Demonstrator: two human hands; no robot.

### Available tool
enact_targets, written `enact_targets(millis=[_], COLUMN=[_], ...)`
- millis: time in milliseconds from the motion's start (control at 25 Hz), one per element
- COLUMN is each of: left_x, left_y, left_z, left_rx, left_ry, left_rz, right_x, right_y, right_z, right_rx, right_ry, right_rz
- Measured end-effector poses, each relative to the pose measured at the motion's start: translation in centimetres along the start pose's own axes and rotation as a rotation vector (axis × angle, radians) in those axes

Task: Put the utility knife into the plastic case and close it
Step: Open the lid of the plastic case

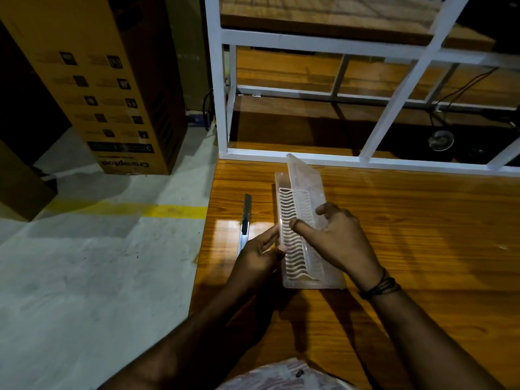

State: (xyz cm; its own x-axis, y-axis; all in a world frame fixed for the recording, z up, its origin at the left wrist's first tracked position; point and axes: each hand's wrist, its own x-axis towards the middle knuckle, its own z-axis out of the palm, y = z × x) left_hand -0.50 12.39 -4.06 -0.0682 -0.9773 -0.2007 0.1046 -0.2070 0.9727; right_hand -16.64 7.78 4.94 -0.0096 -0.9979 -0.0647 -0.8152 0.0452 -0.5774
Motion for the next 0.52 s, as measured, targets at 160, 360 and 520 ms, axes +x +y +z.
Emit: enact_targets(millis=[160, 360, 520], left_x=[-0.2, -0.2, 0.0], left_y=[0.4, 0.8, 0.6], left_z=[0.0, -0.1, -0.2], left_rx=[0.058, 0.043, 0.071], left_ry=[0.007, -0.039, -0.025], left_rz=[0.028, 0.024, 0.044], right_x=[-0.1, 0.1, -0.3], right_y=[-0.1, 0.0, -0.2], right_z=[0.4, -0.2, -0.8], right_rx=[-0.020, 0.023, 0.072], right_ry=[0.024, -0.003, -0.031], right_rz=[-0.011, 0.001, 0.001])
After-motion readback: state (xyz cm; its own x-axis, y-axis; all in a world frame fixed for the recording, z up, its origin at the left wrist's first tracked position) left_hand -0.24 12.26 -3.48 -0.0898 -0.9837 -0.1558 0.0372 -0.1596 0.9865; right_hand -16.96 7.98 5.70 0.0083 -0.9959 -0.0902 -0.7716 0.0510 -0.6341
